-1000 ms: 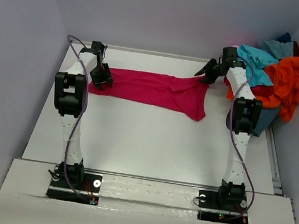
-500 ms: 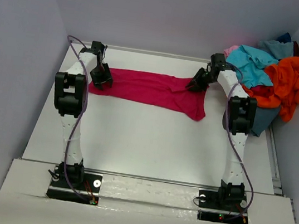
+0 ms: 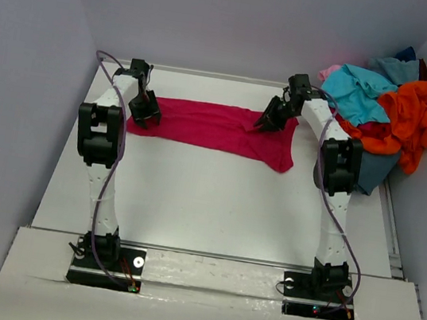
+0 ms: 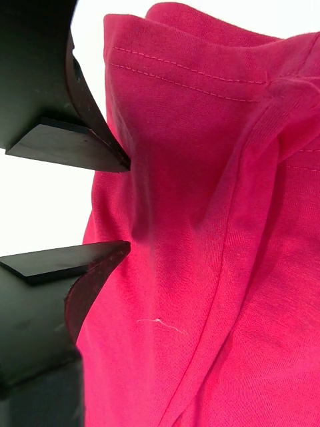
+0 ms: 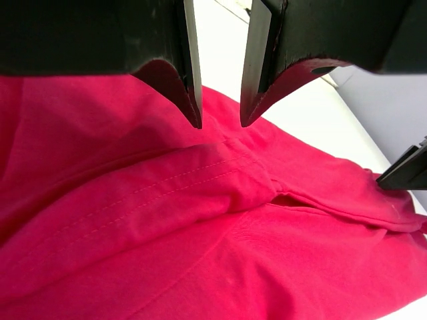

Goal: Fold and stack the t-shirts
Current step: Fold the tshirt

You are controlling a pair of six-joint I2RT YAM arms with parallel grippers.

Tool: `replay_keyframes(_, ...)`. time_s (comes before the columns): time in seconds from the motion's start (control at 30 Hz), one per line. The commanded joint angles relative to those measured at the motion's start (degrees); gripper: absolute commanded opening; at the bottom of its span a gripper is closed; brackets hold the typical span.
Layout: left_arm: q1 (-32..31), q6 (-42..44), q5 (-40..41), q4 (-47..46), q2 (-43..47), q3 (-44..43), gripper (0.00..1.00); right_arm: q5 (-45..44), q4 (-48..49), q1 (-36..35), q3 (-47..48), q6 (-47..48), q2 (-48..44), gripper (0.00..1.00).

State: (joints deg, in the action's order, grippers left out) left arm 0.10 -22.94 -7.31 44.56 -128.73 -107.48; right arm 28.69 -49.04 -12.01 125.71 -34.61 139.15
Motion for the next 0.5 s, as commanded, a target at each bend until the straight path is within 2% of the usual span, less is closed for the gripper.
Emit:
replay_keyframes(0.0,0.2,0.8,0.0,1.1,2.1,0.4,0.57,0.4,0.1,-0.2,-1.7,0.9,-4.1,0.35)
replay_keyframes(0.23,0.2,0.8,0.0,1.2,1.9,0.0,0.57,0.3,0.8,-0.7,-3.5,0.9,-4.5,0.35)
replay_keyframes(0.47,0.2,0.8,0.2,1.1,2.1,0.3,0.57,0.3,1.0,-0.7,-0.6,1.3,-2.1,0.35)
